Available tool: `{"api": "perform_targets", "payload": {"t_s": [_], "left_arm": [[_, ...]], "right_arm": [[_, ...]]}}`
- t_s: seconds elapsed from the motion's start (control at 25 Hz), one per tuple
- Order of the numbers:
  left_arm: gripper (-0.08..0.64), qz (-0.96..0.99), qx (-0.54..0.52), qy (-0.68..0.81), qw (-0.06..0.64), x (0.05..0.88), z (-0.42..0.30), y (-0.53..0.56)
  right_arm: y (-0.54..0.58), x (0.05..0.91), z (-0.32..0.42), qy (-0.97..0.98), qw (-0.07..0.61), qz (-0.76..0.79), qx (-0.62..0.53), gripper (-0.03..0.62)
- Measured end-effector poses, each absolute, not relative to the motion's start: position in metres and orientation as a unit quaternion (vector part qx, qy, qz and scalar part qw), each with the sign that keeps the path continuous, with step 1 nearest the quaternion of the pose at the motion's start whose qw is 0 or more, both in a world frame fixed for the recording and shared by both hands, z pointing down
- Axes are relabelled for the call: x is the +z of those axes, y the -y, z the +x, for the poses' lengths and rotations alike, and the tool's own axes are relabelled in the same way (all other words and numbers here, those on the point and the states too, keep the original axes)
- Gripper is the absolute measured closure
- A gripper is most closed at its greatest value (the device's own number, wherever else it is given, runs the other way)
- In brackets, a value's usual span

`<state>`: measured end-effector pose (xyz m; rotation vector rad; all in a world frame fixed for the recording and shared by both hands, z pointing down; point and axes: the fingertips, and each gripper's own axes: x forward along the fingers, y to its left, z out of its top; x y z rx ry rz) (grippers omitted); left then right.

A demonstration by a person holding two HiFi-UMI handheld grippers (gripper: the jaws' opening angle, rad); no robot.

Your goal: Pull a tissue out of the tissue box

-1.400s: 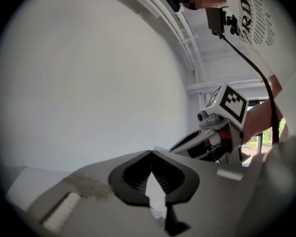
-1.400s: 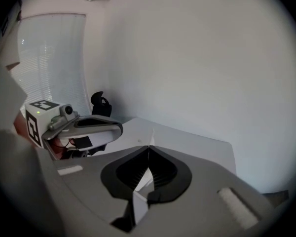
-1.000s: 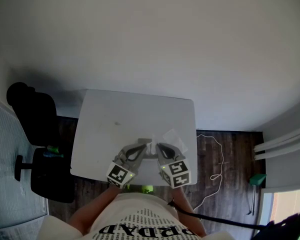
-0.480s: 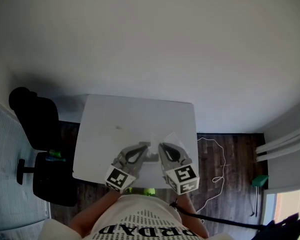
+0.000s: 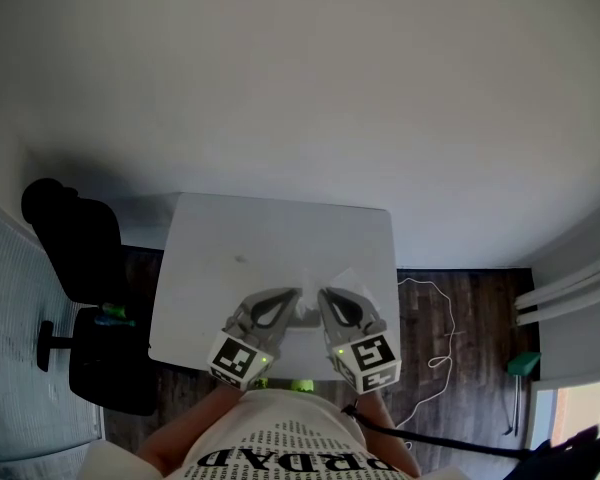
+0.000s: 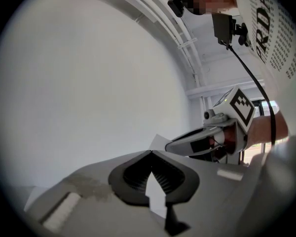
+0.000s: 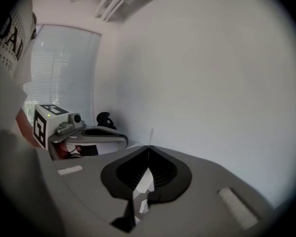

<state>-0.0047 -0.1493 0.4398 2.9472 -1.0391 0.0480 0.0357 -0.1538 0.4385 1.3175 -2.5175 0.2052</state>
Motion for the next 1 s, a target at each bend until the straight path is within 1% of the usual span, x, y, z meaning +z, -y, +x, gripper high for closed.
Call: {"api": "perform_targets", "payload": {"t_s": [0.4,0.64,1.0], "left_arm": [[0.571,0.943,0.02,0.331,0.009,0.445,-0.003,0.155],[0.571,0.94,0.003,0.339,0.025,0.44,-0.003,0.156],[0.571,0.943,0.011,0.333,0.013,0.442,0.0,0.155]], "right_arm": [[0.157,0.449,0.038,0.875,0.163,0.452,0.063,0.583],[0.158,0.447,0.036,0.876,0.161,0.452,0.058,0.583],[0.157,0.445,0.037,0.874,0.165,0.454,0.06,0.583]]}}
